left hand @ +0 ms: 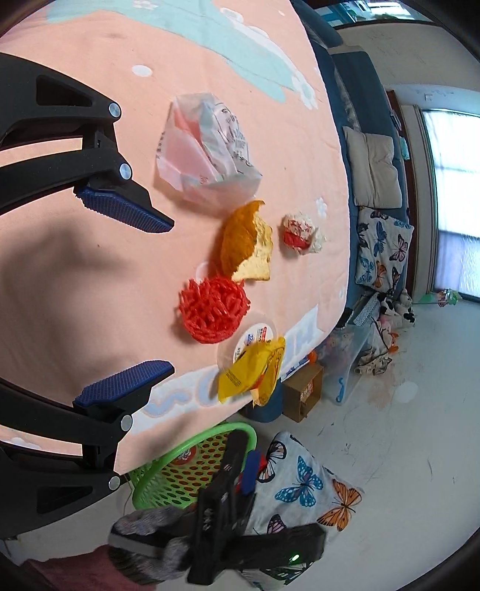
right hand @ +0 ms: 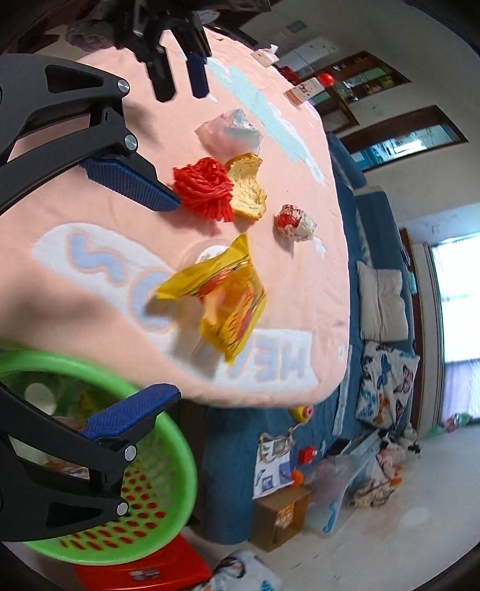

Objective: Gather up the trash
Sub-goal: 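Grasp the yellow snack bag with the right tool while the left tool grasps the red mesh net, then carry the snack bag and red mesh net over the green basket and release both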

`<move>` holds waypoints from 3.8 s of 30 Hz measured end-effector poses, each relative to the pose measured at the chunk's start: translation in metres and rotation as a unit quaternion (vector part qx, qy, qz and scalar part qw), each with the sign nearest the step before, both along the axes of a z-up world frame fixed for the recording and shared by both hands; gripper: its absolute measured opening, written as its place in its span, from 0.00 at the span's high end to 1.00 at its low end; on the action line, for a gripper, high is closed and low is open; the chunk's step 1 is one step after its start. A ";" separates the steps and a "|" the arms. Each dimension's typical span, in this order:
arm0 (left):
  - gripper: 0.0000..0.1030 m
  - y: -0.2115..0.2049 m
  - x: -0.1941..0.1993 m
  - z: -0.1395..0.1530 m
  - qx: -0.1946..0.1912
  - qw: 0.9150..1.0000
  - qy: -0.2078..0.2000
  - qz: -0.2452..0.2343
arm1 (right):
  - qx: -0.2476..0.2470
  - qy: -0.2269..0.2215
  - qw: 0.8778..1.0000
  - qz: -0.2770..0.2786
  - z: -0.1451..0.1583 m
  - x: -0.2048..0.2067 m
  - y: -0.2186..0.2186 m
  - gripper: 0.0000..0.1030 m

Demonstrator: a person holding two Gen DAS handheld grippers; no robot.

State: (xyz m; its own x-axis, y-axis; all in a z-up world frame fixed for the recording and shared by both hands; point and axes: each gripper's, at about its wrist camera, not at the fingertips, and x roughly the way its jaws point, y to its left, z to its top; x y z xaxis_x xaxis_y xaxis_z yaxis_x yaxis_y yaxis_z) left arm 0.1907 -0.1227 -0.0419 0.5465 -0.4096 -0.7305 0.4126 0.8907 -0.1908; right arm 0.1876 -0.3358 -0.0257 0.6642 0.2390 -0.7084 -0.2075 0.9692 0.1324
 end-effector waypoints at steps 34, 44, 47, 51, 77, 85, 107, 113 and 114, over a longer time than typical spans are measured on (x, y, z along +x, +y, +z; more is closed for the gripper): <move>0.34 -0.015 0.028 -0.019 -0.011 0.999 0.014 -0.037 | -0.013 0.072 0.991 0.112 -0.042 0.093 0.013 0.16; 0.37 -0.044 0.049 -0.028 0.002 1.000 0.019 -0.024 | 0.008 0.074 0.993 0.087 -0.044 0.067 -0.008 0.14; 0.37 -0.050 0.056 -0.030 0.002 1.000 0.023 -0.012 | 0.005 0.068 0.994 0.080 -0.045 0.058 -0.010 0.09; 0.37 -0.056 0.061 -0.035 0.008 1.000 0.028 -0.005 | 0.000 0.070 0.995 0.066 -0.050 0.051 -0.014 0.05; 0.58 -0.063 0.057 -0.043 -0.003 1.000 0.026 0.004 | 0.029 0.044 0.997 0.049 -0.041 -0.007 -0.004 0.49; 0.58 -0.052 0.025 -0.018 -0.024 1.000 0.003 -0.010 | 0.058 0.021 0.997 0.039 -0.028 -0.028 -0.008 0.51; 0.58 -0.099 -0.024 0.027 -0.047 0.995 -0.033 -0.086 | 0.048 -0.007 0.993 -0.111 -0.007 -0.103 -0.116 0.49; 0.58 -0.128 -0.029 0.032 -0.044 0.992 -0.035 -0.117 | 0.044 0.002 0.986 -0.160 -0.018 -0.125 -0.150 0.44; 0.58 -0.132 -0.030 0.033 -0.043 0.991 -0.035 -0.121 | 0.046 0.003 0.985 -0.166 -0.019 -0.127 -0.154 0.42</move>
State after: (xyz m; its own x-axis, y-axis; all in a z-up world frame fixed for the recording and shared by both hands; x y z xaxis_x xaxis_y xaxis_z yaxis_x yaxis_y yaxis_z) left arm 0.1605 -0.2549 -0.0092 0.4727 -0.5942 -0.6507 0.6271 0.7456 -0.2253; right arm 0.0604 -0.4901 -0.0447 0.7117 0.0727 -0.6987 0.1196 0.9676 0.2224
